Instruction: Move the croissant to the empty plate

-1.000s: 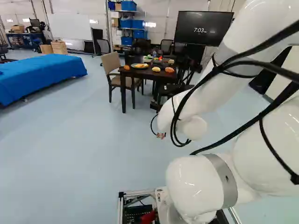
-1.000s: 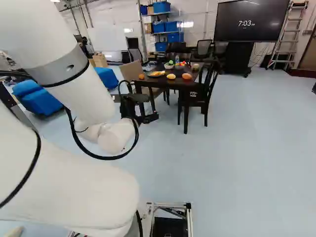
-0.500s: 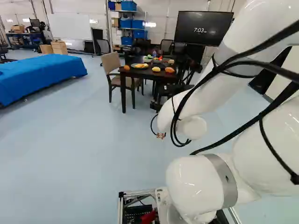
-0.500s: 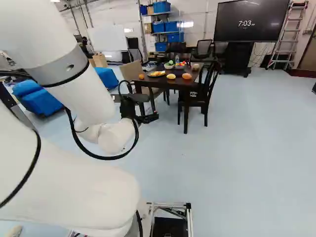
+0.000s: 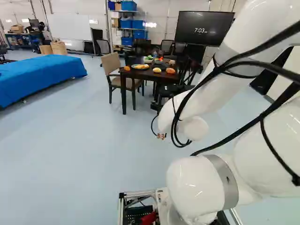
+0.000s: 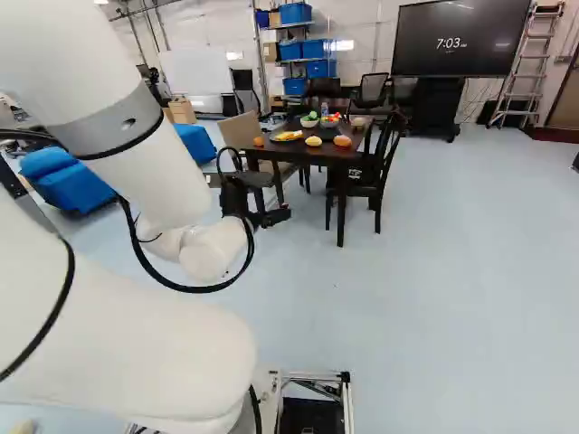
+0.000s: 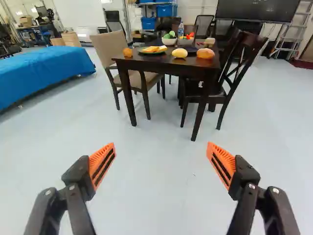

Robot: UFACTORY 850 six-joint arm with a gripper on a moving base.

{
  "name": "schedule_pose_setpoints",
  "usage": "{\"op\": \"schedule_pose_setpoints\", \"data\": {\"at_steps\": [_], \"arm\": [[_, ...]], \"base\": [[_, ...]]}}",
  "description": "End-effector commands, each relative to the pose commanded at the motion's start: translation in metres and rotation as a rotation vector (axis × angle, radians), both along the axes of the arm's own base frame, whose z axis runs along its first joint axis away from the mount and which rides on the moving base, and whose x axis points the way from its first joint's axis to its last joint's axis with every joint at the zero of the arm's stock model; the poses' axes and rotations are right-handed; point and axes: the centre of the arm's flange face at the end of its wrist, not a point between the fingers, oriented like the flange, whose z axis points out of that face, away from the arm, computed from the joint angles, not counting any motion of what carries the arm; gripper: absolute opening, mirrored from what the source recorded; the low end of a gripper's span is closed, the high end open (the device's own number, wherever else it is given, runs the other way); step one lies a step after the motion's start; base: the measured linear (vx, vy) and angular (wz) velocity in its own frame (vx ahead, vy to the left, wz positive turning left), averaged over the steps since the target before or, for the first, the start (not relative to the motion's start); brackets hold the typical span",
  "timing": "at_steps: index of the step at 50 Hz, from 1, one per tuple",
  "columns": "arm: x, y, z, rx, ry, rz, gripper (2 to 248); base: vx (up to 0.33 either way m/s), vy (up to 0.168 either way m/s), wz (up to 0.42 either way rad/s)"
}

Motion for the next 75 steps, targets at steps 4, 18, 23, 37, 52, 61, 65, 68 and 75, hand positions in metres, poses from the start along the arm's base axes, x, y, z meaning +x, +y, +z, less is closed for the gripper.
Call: {"op": "schedule_pose_setpoints", "data": {"at_steps": [4, 18, 23, 37, 52, 61, 65, 68, 75], "arm": [[0.0000, 0.0000, 0.0000, 0.000, 0.000, 0.000, 247], [0.0000, 0.0000, 0.0000, 0.000, 0.000, 0.000, 247], [0.0000, 0.0000, 0.0000, 0.000, 0.000, 0.000, 247], [0.0000, 0.0000, 0.0000, 0.000, 0.000, 0.000, 247], [0.0000, 0.0000, 0.0000, 0.000, 0.000, 0.000, 247], [0.0000, 0.0000, 0.0000, 0.000, 0.000, 0.000, 247], [0.0000, 0.0000, 0.0000, 0.000, 0.000, 0.000, 247], [0.0000, 0.0000, 0.0000, 0.000, 0.000, 0.000, 247], [0.0000, 0.0000, 0.0000, 0.000, 0.000, 0.000, 247]], "base": [[0.174, 0.051, -0.026], [0.194, 0.056, -0.020], [0.215, 0.043, -0.028], [0.227, 0.045, -0.028], [0.228, 0.050, -0.030], [0.241, 0.044, -0.125], [0.225, 0.023, -0.194], [0.223, 0.035, -0.176], [0.238, 0.028, -0.195]]}}
